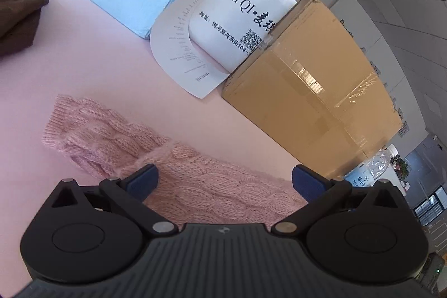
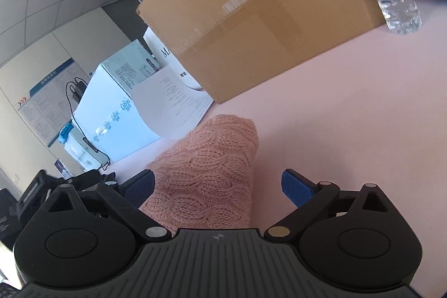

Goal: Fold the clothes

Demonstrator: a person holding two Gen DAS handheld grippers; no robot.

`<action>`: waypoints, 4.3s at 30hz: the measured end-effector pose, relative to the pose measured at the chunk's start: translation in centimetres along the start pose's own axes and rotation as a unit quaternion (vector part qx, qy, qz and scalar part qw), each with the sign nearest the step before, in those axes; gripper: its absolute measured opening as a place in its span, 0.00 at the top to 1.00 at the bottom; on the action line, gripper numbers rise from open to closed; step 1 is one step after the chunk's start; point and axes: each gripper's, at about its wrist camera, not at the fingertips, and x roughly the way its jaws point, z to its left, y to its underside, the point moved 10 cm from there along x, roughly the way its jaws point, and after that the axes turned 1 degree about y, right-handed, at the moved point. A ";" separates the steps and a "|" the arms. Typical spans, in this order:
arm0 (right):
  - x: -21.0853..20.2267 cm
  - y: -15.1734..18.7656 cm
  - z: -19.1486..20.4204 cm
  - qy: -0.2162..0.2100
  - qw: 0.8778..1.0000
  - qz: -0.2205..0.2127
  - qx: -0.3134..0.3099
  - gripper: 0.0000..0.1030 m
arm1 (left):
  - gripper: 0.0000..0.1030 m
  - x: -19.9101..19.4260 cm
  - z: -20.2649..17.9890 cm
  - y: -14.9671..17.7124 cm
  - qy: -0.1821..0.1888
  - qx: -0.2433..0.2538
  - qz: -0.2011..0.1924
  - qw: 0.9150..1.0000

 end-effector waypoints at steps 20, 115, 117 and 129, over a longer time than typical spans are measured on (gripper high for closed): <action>2.1 0.7 -0.6 -0.020 0.997 0.033 0.065 0.65 | 0.00 4.1 -1.0 0.1 -0.013 -0.012 -0.021 1.000; 5.2 -7.8 20.0 -0.082 0.961 0.168 -0.204 0.22 | 0.00 9.3 -13.1 12.8 0.037 0.414 0.095 0.905; 6.6 -8.0 17.6 -0.018 0.961 0.177 -0.212 0.34 | 0.00 9.3 -13.1 12.8 0.037 0.414 0.095 0.905; 12.2 -0.6 15.2 0.018 0.908 0.311 -0.279 0.51 | 0.00 8.7 -12.9 12.4 0.033 0.402 0.088 0.911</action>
